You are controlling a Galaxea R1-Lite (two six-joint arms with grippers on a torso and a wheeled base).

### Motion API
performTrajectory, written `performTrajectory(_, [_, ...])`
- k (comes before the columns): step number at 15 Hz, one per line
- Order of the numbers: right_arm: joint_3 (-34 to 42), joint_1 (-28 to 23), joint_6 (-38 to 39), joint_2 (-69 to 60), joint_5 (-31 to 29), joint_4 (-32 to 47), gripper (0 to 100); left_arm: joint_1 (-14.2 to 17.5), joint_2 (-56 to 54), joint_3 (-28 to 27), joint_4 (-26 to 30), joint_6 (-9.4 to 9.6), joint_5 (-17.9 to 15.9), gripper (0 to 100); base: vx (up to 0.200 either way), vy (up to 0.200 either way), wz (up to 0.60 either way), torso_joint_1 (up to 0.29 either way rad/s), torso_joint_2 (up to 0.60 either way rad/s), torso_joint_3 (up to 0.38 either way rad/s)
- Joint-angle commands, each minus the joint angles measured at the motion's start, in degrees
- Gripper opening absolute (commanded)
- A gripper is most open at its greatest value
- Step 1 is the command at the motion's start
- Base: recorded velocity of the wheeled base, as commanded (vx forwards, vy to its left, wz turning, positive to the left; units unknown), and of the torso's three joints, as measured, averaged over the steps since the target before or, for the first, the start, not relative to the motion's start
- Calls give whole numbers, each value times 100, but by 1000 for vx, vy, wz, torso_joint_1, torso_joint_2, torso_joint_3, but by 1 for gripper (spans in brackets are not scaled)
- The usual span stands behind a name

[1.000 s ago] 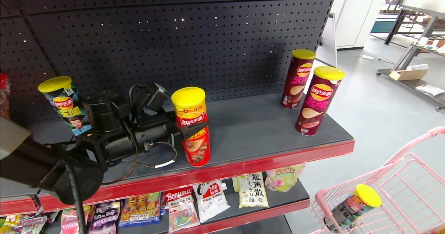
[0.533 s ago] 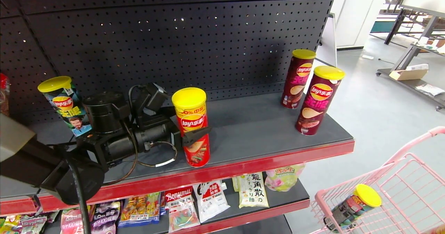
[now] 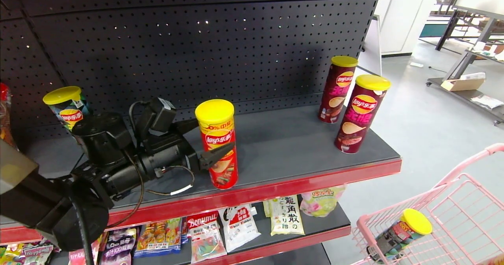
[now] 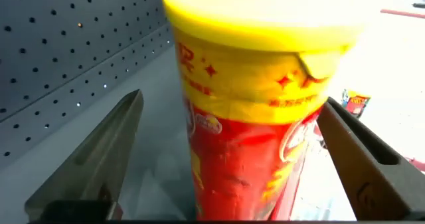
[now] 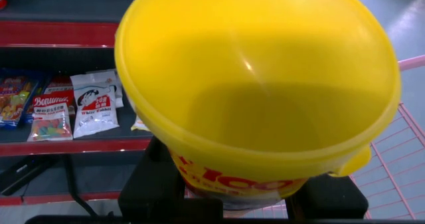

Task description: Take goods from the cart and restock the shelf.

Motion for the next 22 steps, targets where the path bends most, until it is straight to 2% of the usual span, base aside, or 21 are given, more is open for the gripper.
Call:
performTrajectory(1, [9, 2, -2, 2, 1, 1, 0, 88, -115, 358, -156, 9, -7, 100, 0, 0, 0, 0, 0, 0])
performTrajectory(6, [18, 2, -2, -7, 1, 1, 0, 123, -704, 1061, -165, 0, -7, 100, 0, 0, 0, 0, 0, 0])
performTrajectory(9, [53, 2, -11, -15, 1, 1, 0, 378, -1363, 1694, -112, -35, -24, 100, 0, 0, 0, 0, 0, 0])
performTrajectory(11, [-17, 11, -28, 55, 1, 1, 0, 624, -1961, 2336, 29, -114, -16, 100, 0, 0, 0, 0, 0, 0])
performTrajectory(13, [-219, 2, -63, 380, -16, 1, 0, 835, -2699, 2801, 512, -149, -7, 100, 0, 0, 0, 0, 0, 0])
performTrajectory(14, [-474, -68, -160, 732, -148, 1, 0, 949, -3411, 2837, 1277, -158, -7, 100, 0, 0, 0, 0, 0, 0])
performTrajectory(15, [-562, -112, -204, 846, -245, 1, 0, 967, -3657, 2793, 1611, -158, -7, 100, 0, 0, 0, 0, 0, 0])
performTrajectory(16, [-703, -156, -292, 1241, -245, -25, 0, 1011, -4501, 2432, 2955, -158, 11, 100, 0, 0, 0, 0, 0, 0])
performTrajectory(17, [-835, -77, -301, 1610, -78, -87, 0, 1098, -5521, 1606, 5188, -158, 107, 100, 0, 0, 0, 0, 0, 0])
performTrajectory(19, [-1072, -42, -345, 1874, -69, -8, 0, 1134, -6663, 279, 8519, -123, 301, 100, 0, 0, 0, 0, 0, 0])
performTrajectory(20, [-1116, -33, -476, 2024, -52, -8, 0, 1134, -7155, -160, 9802, -97, 433, 100, 0, 0, 0, 0, 0, 0])
performTrajectory(21, [-1125, -33, -511, 2059, -52, -8, 0, 1134, -7305, -222, 10057, -88, 459, 100, 0, 0, 0, 0, 0, 0])
performTrajectory(22, [-1133, -33, -652, 2235, -60, -60, 0, 1134, -8078, -178, 10927, -18, 582, 100, 0, 0, 0, 0, 0, 0])
